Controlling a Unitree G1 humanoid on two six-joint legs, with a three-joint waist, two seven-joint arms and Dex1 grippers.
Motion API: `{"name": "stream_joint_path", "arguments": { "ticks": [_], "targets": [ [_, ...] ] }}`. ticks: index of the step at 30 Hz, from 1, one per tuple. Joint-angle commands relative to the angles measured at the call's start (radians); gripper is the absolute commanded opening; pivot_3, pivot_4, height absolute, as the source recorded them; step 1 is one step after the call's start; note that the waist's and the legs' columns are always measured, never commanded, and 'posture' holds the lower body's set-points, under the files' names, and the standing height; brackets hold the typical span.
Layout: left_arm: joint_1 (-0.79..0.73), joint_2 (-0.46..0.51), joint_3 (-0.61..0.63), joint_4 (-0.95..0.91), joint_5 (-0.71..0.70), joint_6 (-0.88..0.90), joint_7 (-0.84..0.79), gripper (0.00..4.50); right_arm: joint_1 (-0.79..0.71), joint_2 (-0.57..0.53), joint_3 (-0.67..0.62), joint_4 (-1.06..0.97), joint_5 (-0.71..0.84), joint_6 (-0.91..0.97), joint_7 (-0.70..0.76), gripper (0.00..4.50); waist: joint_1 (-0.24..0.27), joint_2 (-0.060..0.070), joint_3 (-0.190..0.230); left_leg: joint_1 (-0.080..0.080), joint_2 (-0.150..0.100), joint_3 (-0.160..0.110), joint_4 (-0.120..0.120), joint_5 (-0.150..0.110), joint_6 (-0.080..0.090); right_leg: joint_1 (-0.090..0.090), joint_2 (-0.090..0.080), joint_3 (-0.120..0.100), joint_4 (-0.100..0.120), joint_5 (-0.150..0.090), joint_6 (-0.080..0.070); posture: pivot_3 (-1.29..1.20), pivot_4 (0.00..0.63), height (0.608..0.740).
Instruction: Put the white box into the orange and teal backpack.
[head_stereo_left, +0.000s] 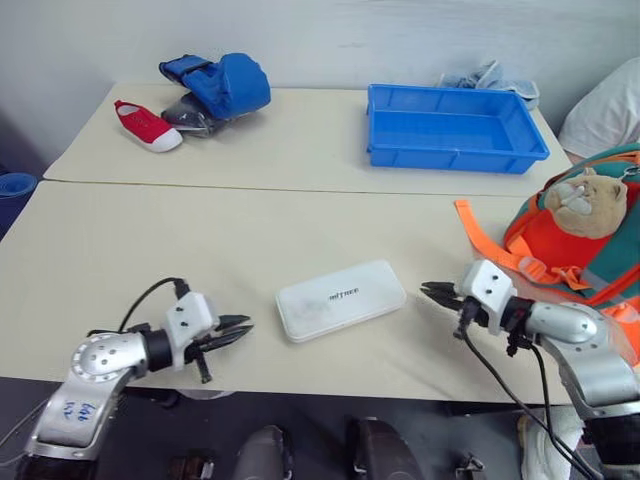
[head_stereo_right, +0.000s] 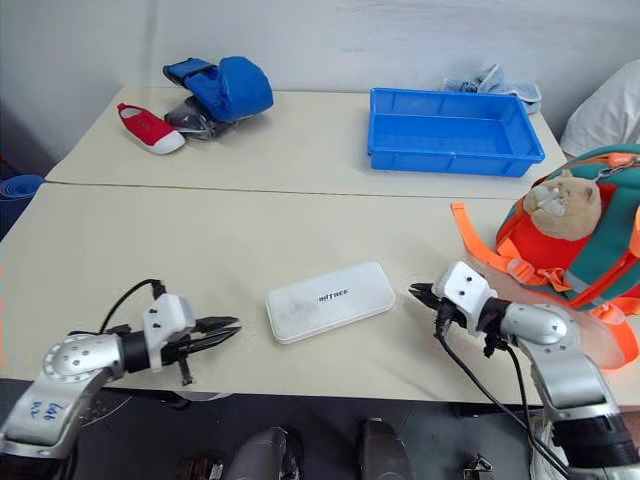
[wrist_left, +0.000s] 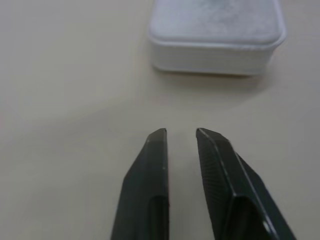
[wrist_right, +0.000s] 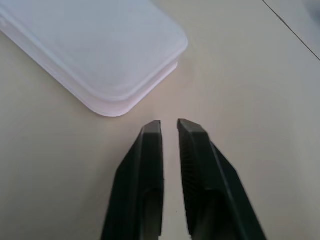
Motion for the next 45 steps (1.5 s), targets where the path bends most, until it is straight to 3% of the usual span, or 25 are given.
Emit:
{"name": "stream_joint_path", "arguments": {
  "ticks": [1, 5, 15, 25, 32, 34, 37, 40, 42, 45],
  "targets": [
    [-0.053, -0.021, -0.019, -0.027, -0.003, 0.026, 0.032, 0.03, -0.07, 0.038, 0.032, 0.069, -0.038, -0.052, -0.017, 0.0, 0.0, 0.0, 0.0, 0.0, 0.0, 0.0, 0.0, 0.0, 0.0, 0.0, 0.0, 0.0, 0.0, 0.0, 0.0, 0.0, 0.15, 0.74],
    [-0.077, 0.008, -0.081, -0.02, 0.066, 0.012, 0.021, 0.03, -0.122, 0.075, 0.064, 0.108, -0.073, -0.063, -0.038, 0.0, -0.003, 0.0, 0.0, 0.0, 0.0, 0.0, 0.0, 0.001, -0.001, -0.001, 0.001, 0.0, 0.002, 0.0, 0.0, 0.0, 0.15, 0.74],
    [-0.184, -0.07, -0.123, -0.006, 0.047, 0.111, 0.077, 0.03, -0.098, 0.084, 0.09, 0.043, -0.06, -0.031, -0.004, 0.0, 0.001, 0.0, 0.0, -0.001, 0.0, 0.0, 0.004, 0.0, -0.001, 0.0, 0.001, 0.0, 0.004, 0.0, 0.0, 0.0, 0.15, 0.74],
    [-0.238, -0.088, -0.166, 0.036, 0.057, 0.102, 0.045, 0.03, 0.102, -0.018, 0.02, -0.217, 0.02, 0.117, 0.058, 0.0, 0.004, 0.0, 0.0, -0.001, 0.0, 0.0, 0.005, 0.0, -0.001, 0.0, 0.001, 0.0, 0.005, 0.0, 0.0, 0.0, 0.15, 0.74],
    [-0.282, -0.072, -0.168, 0.095, 0.043, 0.156, 0.005, 0.03, 0.197, -0.086, -0.078, -0.221, 0.022, 0.142, 0.054, 0.0, 0.003, 0.0, 0.0, -0.001, 0.001, 0.0, 0.01, -0.001, 0.0, 0.0, 0.001, 0.0, 0.006, 0.0, 0.0, 0.0, 0.15, 0.74],
    [-0.297, -0.061, -0.119, 0.091, -0.066, 0.297, -0.033, 0.56, 0.227, -0.107, -0.112, -0.211, 0.026, 0.131, 0.061, 0.0, 0.003, 0.0, 0.0, -0.001, 0.001, 0.0, 0.01, -0.001, 0.0, 0.0, 0.001, 0.0, 0.007, 0.0, 0.0, 0.0, 0.15, 0.74],
    [-0.355, -0.034, -0.068, 0.124, -0.118, 0.413, -0.03, 1.43, 0.266, -0.123, -0.158, -0.22, 0.052, 0.137, 0.075, 0.0, 0.002, -0.001, 0.0, -0.002, 0.002, 0.0, 0.01, -0.001, -0.001, 0.0, 0.002, 0.0, 0.007, 0.0, 0.0, 0.0, 0.15, 0.74],
    [-0.437, 0.117, -0.106, 0.206, -0.226, 0.745, -0.173, 2.29, 0.289, -0.139, -0.175, -0.229, 0.068, 0.126, 0.105, 0.0, 0.001, -0.002, 0.001, -0.002, 0.002, -0.001, 0.012, -0.001, -0.001, 0.0, 0.002, 0.0, 0.008, 0.0, 0.001, 0.0, 0.15, 0.74],
    [-0.5, 0.179, -0.134, 0.27, -0.251, 0.858, -0.214, 2.87, 0.288, -0.142, -0.177, -0.23, 0.078, 0.115, 0.118, 0.0, -0.003, -0.001, 0.001, -0.001, 0.002, -0.001, 0.011, -0.001, -0.002, 0.0, 0.004, 0.001, 0.008, 0.0, 0.001, 0.0, 0.15, 0.74],
    [-0.667, 0.147, -0.134, 0.424, -0.284, 1.051, -0.185, 3.82, 0.289, -0.143, -0.177, -0.238, 0.087, 0.121, 0.127, 0.0, 0.006, -0.003, 0.002, -0.001, 0.002, -0.001, 0.013, -0.001, -0.002, 0.0, 0.004, 0.001, 0.01, -0.002, 0.001, 0.0, 0.15, 0.74]
  ]
}}
